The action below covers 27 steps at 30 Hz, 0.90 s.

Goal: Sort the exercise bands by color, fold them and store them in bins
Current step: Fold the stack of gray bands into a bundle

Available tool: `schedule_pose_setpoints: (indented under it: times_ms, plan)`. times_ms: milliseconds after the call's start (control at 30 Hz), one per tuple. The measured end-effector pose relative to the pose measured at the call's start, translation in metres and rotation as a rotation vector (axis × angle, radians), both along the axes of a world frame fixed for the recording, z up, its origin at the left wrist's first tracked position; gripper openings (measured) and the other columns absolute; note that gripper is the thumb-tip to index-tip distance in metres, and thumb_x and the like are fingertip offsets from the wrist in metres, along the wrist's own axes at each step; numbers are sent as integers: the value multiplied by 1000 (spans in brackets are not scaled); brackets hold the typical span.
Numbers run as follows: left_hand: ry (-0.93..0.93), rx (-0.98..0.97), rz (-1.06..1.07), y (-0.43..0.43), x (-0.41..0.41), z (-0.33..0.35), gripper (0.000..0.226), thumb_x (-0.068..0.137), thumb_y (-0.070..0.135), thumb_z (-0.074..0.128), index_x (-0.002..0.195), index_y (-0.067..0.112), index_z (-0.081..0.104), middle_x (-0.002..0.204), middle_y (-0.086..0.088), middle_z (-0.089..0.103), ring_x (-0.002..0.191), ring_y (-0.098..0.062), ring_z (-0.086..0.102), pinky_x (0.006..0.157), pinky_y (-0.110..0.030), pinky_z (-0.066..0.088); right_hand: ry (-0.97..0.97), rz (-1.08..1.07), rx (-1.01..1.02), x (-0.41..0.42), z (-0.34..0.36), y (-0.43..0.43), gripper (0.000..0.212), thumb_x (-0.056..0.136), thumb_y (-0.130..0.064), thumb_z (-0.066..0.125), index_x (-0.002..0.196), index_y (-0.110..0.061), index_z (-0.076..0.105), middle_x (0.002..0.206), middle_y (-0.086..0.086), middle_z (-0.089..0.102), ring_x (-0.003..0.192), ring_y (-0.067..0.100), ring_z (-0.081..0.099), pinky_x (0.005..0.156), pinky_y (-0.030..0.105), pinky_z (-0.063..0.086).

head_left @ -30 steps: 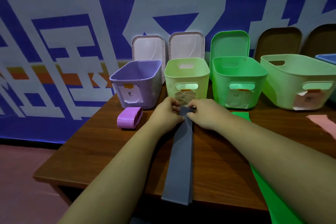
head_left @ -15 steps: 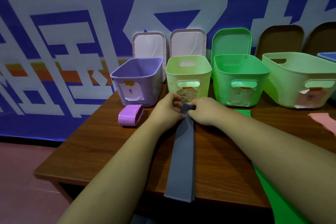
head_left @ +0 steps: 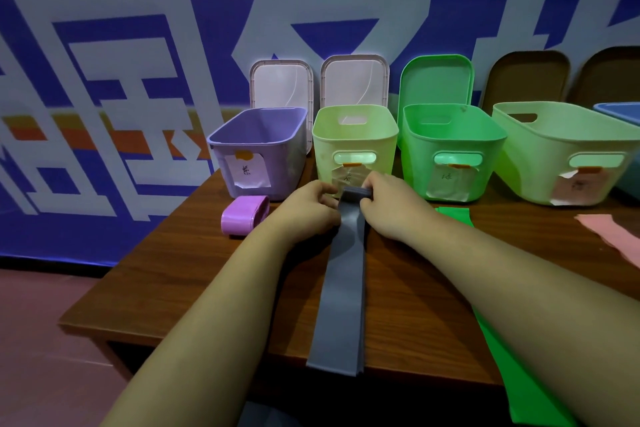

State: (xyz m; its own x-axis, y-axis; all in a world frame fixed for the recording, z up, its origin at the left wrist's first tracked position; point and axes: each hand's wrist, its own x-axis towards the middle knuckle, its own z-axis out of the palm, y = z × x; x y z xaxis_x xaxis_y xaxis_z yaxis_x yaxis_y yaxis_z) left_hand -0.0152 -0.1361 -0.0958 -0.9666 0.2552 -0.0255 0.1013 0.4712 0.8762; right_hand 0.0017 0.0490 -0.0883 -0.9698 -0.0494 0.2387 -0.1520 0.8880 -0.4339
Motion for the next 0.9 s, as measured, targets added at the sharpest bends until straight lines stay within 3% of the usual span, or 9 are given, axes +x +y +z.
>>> schedule_pose_setpoints:
  times_ms: [100,233,400,533,633,700,767,900]
  plan:
    - [29,37,-20,-1,5,2,56,87,-4,74,135,18,59,99,-7,68,88,-25,71,90,-46,62,-1,55,-43,5,8,0,14,99,-18,58,111,-23,55,98,0,62,86,21,59,65,35,41]
    - [89,31,-29,-2,11,4,52,85,-3,75,128,24,61,104,-8,72,91,-22,73,89,-42,63,10,132,-29,7,19,-3,26,96,-25,65,123,-24,64,110,1,68,99,24,63,78,33,46]
    - [-44,55,-138,-6,13,6,51,87,3,77,130,24,58,103,-6,73,91,-27,75,83,-40,62,48,83,-14,2,23,-4,13,99,-24,68,111,-22,72,106,3,71,101,26,64,77,32,45]
    - [-53,55,-159,-9,10,4,36,90,8,78,123,19,66,78,5,71,73,-13,71,71,-31,57,98,41,-79,1,25,-1,12,100,-22,70,112,-20,72,101,0,66,97,23,61,76,30,40]
    - [-9,63,-107,-7,7,2,25,90,11,80,112,20,73,89,-7,74,81,-17,71,78,-34,59,146,52,-95,0,27,-1,13,98,-20,71,111,-21,73,102,0,69,98,23,62,77,30,39]
    - [55,83,-45,-4,3,-2,20,90,11,81,106,21,76,86,-5,72,81,-17,70,79,-34,59,185,70,-97,0,30,-1,15,97,-20,71,111,-21,74,108,2,72,102,24,63,79,31,42]
    - [132,81,5,-1,-2,-7,22,90,10,81,106,24,77,92,2,77,90,-16,74,85,-35,61,215,93,-78,2,32,-2,16,94,-19,71,110,-20,74,110,1,72,103,23,63,80,30,42]
    - [176,147,38,3,-8,-12,30,88,2,80,112,19,78,99,-3,80,96,-23,77,86,-35,63,217,149,-60,12,32,-5,15,89,-16,69,102,-23,73,105,-4,69,98,17,60,77,28,39]
